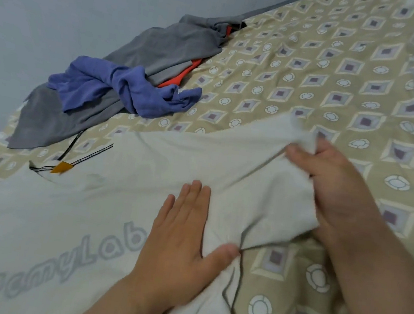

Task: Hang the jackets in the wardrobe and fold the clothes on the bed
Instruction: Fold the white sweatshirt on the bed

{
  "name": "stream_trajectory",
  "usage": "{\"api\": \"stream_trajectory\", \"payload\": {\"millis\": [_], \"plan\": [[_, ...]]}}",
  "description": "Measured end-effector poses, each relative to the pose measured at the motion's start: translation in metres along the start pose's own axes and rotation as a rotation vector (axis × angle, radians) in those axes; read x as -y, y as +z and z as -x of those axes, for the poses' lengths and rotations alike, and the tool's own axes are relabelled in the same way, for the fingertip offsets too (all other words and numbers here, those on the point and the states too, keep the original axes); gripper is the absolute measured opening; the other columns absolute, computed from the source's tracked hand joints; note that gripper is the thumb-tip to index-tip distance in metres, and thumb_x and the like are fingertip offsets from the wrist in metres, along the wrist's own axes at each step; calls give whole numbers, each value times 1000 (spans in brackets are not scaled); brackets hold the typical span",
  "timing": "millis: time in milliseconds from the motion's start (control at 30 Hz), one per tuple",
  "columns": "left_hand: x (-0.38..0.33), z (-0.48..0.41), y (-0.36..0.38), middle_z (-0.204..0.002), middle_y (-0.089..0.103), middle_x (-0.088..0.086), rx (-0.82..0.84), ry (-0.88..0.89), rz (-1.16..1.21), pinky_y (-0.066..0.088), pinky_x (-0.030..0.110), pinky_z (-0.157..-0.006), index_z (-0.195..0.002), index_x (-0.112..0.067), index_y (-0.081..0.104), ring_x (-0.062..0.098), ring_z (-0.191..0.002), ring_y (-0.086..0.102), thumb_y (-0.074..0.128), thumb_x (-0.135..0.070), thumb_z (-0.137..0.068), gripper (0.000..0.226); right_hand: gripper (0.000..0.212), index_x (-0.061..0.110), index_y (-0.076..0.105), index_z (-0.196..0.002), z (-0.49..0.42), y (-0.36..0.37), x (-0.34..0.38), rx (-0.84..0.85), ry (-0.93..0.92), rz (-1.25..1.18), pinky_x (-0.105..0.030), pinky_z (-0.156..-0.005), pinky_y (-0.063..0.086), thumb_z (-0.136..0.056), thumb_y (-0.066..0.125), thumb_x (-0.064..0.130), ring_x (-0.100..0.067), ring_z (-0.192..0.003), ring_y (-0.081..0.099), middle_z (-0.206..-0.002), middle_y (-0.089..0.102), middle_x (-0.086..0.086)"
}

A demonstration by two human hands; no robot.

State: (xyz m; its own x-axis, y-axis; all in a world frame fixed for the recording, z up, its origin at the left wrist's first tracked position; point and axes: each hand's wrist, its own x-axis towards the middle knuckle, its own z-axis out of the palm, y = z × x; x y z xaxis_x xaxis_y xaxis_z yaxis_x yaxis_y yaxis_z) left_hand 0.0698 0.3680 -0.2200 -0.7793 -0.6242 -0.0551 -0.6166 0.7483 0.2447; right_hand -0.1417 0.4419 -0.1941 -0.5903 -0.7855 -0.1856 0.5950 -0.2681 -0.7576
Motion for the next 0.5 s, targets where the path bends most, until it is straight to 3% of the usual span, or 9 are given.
{"api": "stream_trajectory", "payload": {"millis": [67,100,200,233,300,400,467,500], "plan": [[1,-9,-1,-155,-20,-23,-70,-8,161,-16,17,-116,-141,-45,-19,-12,-140,-25,14,-79,-79,78,23,9,66,-100,-2,-3,4,44,-64,-197,-35,-83,59,-84,56,-2,-22,-90,71,-95,74,-10],[0,-14,-1,-157,-14,-22,-114,-25,229,-12,16,-117,-144,-45,-13,-11,-142,-20,16,-76,-80,76,21,8,67,-99,-2,-3,3,45,-41,-164,-35,-84,59,-86,55,-3,-23,-91,71,-96,73,-12],[-3,-21,1,-163,4,-12,-176,-75,268,-8,15,-117,-155,-30,5,-5,-147,-5,15,-73,-83,84,14,0,64,-85,-3,-8,-2,-95,165,191,-34,-65,56,-87,51,-1,-27,-73,66,-86,67,-15],[-3,-21,2,-163,8,-10,-177,-74,254,-8,14,-117,-156,-25,10,-4,-147,-3,14,-72,-84,86,9,-1,57,-78,-3,-10,0,-163,186,332,-34,-55,46,-80,48,-3,-27,-64,54,-80,57,-12],[-3,-20,3,-163,14,-10,-176,-67,245,-8,13,-116,-157,-22,18,-6,-145,-1,14,-70,-85,86,8,0,43,-70,-3,-11,8,-203,144,611,-40,-58,27,-68,41,-7,-28,-65,31,-78,37,-9],[-3,-19,4,-162,17,-10,-188,-63,238,-7,13,-116,-156,-21,23,-7,-144,1,16,-69,-85,86,16,-1,49,-68,0,-10,15,-128,128,793,-49,-73,43,-81,45,-12,-39,-74,45,-77,49,-22],[-4,-19,4,-162,18,-9,-197,-59,225,-7,13,-116,-155,-21,24,-6,-143,1,16,-69,-86,85,25,9,51,-65,5,-6,17,-117,127,809,-46,-76,42,-87,49,-3,-32,-70,48,-73,51,-14],[-4,-19,4,-161,18,-8,-200,-57,223,-7,13,-116,-155,-20,25,-6,-143,2,17,-69,-86,85,17,12,51,-66,6,-5,19,-135,147,791,-44,-74,41,-82,54,7,-28,-67,48,-72,49,-12]]}}
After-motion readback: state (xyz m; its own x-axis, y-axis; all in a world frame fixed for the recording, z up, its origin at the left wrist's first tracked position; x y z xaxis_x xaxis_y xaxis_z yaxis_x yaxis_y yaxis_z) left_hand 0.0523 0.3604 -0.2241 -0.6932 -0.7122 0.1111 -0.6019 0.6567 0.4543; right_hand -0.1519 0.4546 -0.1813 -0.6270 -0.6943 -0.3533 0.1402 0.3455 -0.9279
